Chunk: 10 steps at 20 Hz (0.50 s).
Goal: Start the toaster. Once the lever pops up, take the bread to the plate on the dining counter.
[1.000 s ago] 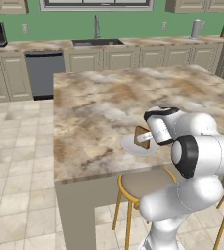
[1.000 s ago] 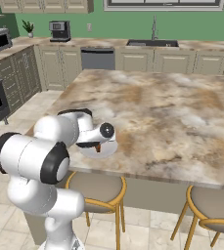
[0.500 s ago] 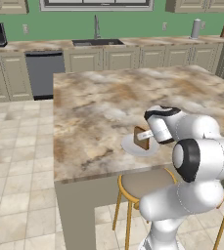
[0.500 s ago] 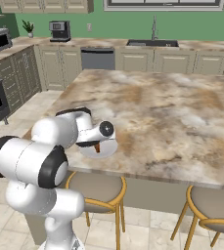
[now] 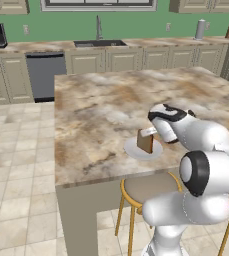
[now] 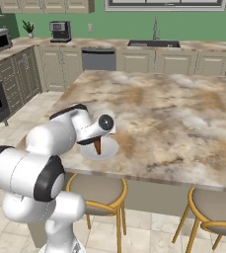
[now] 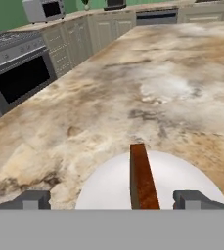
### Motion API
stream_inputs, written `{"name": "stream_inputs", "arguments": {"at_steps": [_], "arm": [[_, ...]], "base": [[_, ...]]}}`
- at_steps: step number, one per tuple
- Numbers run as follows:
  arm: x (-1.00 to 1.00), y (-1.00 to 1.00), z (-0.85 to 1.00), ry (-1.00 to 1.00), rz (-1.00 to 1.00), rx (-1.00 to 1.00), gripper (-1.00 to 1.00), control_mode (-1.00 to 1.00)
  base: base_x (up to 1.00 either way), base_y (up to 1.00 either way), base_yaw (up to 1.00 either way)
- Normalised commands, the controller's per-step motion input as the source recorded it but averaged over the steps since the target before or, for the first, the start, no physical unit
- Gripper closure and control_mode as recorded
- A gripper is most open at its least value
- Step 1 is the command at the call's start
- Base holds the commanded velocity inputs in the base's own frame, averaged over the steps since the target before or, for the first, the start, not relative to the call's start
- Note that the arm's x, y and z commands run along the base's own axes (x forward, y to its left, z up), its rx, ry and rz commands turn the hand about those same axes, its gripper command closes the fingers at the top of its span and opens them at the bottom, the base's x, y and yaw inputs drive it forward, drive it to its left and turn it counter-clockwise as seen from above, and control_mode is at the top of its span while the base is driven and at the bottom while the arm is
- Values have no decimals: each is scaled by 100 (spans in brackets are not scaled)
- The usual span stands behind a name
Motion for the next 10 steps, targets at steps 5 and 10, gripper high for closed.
{"name": "stream_inputs", "arguments": {"at_steps": [5, 10], "arm": [[-16, -11, 37, 4, -5, 0, -100, -100], [-54, -8, 44, 7, -12, 0, -100, -100]], "base": [[0, 0, 0], [0, 0, 0]]}}
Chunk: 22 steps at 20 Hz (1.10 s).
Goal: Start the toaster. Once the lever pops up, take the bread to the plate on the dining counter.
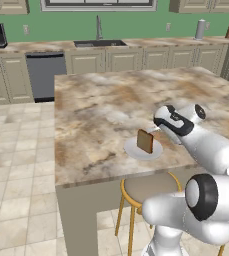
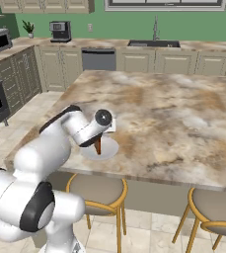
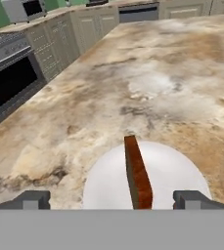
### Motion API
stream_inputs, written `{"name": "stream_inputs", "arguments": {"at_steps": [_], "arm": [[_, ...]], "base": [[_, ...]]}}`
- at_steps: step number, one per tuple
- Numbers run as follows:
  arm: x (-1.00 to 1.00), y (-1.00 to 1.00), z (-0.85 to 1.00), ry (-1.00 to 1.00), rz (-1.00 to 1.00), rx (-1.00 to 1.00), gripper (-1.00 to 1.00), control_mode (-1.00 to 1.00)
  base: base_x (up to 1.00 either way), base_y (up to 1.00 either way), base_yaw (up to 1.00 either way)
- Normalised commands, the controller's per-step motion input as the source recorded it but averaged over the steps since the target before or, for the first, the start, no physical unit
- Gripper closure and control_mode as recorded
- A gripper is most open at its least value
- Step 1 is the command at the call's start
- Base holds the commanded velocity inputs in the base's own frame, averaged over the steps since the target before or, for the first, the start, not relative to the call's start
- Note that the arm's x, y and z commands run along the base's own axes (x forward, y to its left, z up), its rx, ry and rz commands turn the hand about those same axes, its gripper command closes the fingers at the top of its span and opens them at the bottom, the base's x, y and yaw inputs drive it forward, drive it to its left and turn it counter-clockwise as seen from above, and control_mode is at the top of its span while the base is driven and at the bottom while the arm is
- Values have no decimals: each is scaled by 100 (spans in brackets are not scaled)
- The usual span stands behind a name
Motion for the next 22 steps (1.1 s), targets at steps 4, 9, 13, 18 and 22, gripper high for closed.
{"name": "stream_inputs", "arguments": {"at_steps": [4, 9, 13, 18, 22], "arm": [[-60, 0, 49, 6, -15, -1, -100, -100], [-62, 0, 52, 4, -14, -1, -100, -100], [-86, 0, 51, 4, -11, 0, -100, -100], [-99, 0, 45, 4, -9, 0, -100, -100], [-96, 0, 47, 3, -9, 0, -100, -100]], "base": [[0, 0, 0], [0, 0, 0], [0, 0, 0], [0, 0, 0], [0, 0, 0]]}}
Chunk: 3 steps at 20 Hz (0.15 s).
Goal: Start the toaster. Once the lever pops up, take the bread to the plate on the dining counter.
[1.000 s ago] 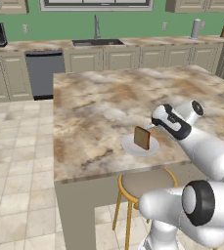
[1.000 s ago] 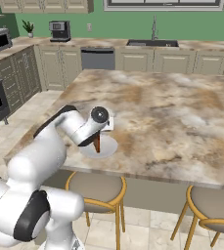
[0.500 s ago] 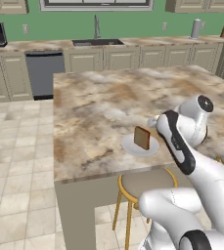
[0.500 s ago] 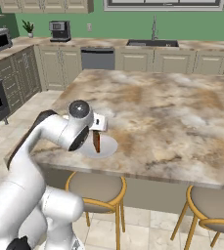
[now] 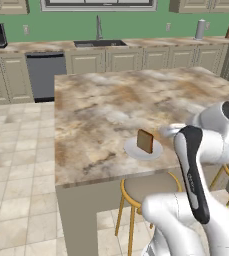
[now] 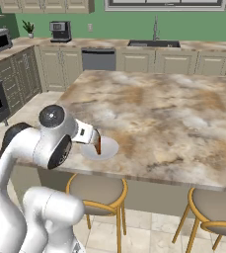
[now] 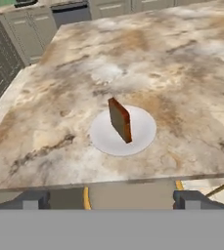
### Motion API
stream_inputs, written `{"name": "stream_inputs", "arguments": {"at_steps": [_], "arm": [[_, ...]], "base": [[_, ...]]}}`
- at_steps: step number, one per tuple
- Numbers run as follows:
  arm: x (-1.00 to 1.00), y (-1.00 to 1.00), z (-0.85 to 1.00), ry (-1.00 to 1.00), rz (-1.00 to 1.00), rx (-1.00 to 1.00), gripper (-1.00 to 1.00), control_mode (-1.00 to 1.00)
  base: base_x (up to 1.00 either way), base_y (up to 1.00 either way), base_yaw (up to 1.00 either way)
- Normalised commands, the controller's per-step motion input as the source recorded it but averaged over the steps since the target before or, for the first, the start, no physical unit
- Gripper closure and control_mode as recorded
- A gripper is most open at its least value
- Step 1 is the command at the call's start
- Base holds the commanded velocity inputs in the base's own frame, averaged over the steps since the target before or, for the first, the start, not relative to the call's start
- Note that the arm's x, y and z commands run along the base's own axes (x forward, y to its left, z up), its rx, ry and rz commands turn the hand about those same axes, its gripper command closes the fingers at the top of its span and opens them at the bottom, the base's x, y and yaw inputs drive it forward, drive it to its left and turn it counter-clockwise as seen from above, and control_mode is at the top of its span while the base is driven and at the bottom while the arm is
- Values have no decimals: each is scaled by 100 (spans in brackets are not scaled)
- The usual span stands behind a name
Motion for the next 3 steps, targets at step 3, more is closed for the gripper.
{"name": "stream_inputs", "arguments": {"at_steps": [3], "arm": [[-90, 0, 50, 2, -8, 0, -100, -100]], "base": [[0, 0, 0]]}}
